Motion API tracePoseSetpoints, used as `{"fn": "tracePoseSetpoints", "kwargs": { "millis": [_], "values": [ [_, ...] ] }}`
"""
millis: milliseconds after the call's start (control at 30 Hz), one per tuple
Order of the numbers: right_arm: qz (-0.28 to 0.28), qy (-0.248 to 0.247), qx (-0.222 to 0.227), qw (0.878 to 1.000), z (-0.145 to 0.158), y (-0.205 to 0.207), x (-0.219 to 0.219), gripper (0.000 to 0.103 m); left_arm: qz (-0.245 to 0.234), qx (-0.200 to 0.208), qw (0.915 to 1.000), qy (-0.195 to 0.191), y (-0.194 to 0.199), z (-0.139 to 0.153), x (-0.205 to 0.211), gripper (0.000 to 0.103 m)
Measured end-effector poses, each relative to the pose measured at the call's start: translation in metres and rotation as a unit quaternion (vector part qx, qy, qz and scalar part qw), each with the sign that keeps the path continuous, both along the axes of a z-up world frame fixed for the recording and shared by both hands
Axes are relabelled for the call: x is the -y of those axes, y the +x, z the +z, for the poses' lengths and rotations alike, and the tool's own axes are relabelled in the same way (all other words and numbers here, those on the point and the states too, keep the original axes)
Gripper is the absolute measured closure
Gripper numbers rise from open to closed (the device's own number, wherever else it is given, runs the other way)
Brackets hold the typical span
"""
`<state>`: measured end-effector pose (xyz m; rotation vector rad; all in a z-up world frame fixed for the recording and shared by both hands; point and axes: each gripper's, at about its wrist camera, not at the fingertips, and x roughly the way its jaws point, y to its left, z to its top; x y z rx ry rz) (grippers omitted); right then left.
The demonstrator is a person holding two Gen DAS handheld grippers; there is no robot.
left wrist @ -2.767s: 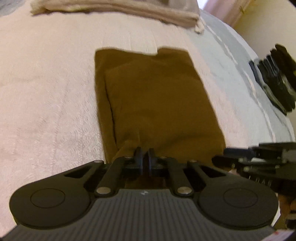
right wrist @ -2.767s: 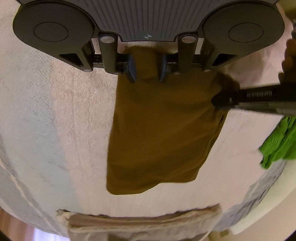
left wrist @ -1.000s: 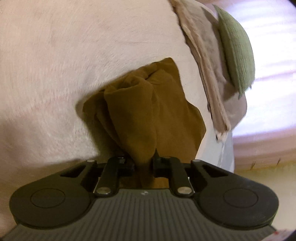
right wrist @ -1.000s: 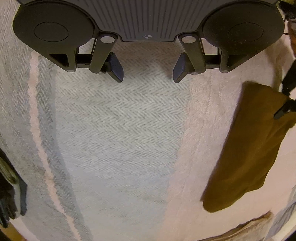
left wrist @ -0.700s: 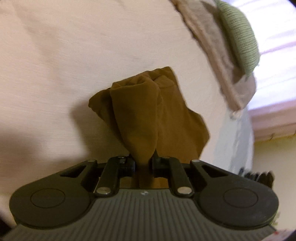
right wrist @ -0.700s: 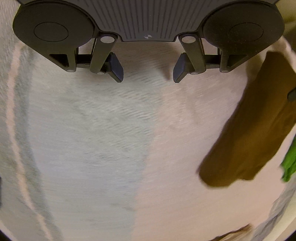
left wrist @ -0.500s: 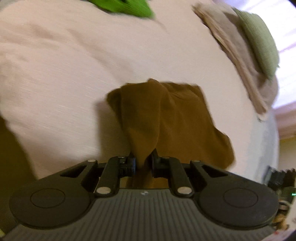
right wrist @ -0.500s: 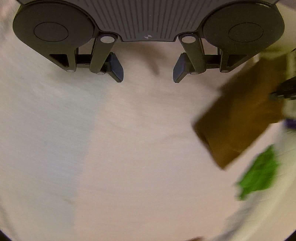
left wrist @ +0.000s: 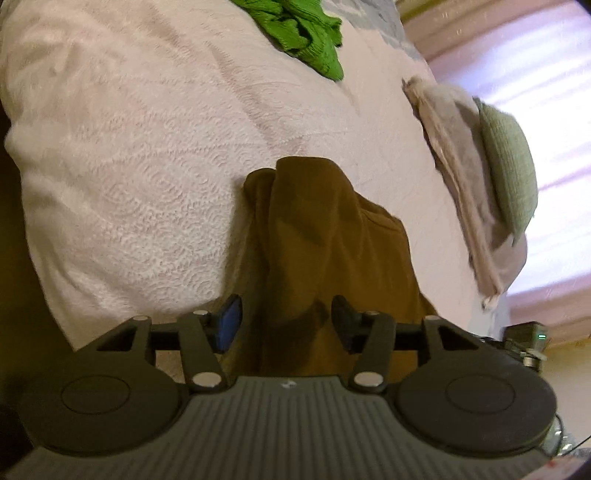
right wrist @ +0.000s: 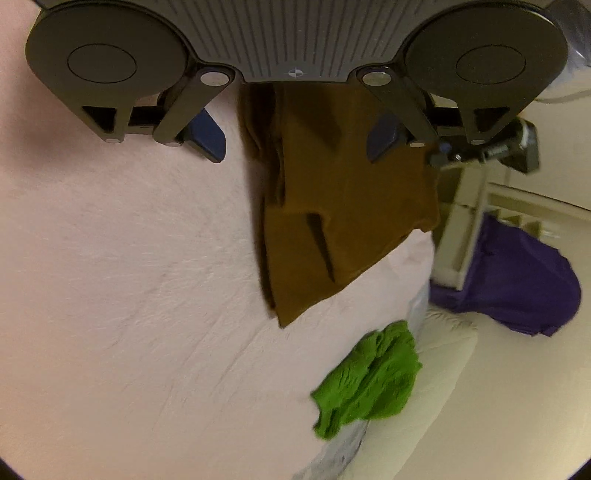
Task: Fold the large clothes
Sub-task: 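Grasp the folded brown bundle with the left gripper while the right gripper grasps it, then carry the bundle with both grippers to the stack of folded clothes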
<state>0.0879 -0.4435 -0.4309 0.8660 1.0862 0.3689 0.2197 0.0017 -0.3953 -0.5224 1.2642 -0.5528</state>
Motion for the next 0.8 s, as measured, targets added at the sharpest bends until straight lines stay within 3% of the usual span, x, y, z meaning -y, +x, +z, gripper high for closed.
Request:
{"fn": "tracePoseSetpoints", "kwargs": {
  "millis": [200, 267, 300, 367, 467, 667, 800],
  "values": [
    [-0.002, 0.088, -0.006, 0.996, -0.044, 0.055, -0.006, 0.023, 0.0, -0.018, 0.9989, -0.043, 0.014, -0.022, 0.01, 0.061],
    [0.019, 0.097, -0.002, 0.995, -0.048, 0.069, -0.014, 0.026, -0.003, -0.021, 0.9983, -0.053, 0.019, -0.026, 0.013, 0.061],
    [0.037, 0.095, 0.004, 0.995, -0.05, 0.077, -0.022, 0.029, 0.001, -0.027, 0.9979, -0.059, 0.021, -0.029, 0.013, 0.066],
    [0.063, 0.088, 0.006, 0.994, -0.051, 0.088, -0.033, 0.058, 0.004, -0.033, 0.9968, -0.073, 0.024, -0.032, 0.013, 0.074],
    [0.072, 0.075, 0.005, 0.995, -0.052, 0.088, -0.042, 0.088, -0.018, -0.017, 0.998, -0.059, 0.026, -0.026, 0.019, 0.081],
    [0.01, 0.062, 0.03, 0.998, -0.016, 0.045, -0.043, 0.091, -0.083, 0.011, 0.9956, -0.043, 0.038, 0.008, 0.038, 0.087],
    [-0.077, 0.052, 0.059, 0.994, 0.025, -0.009, -0.041, 0.091, -0.15, 0.03, 0.9867, -0.057, 0.044, 0.05, 0.065, 0.087]
  ]
}}
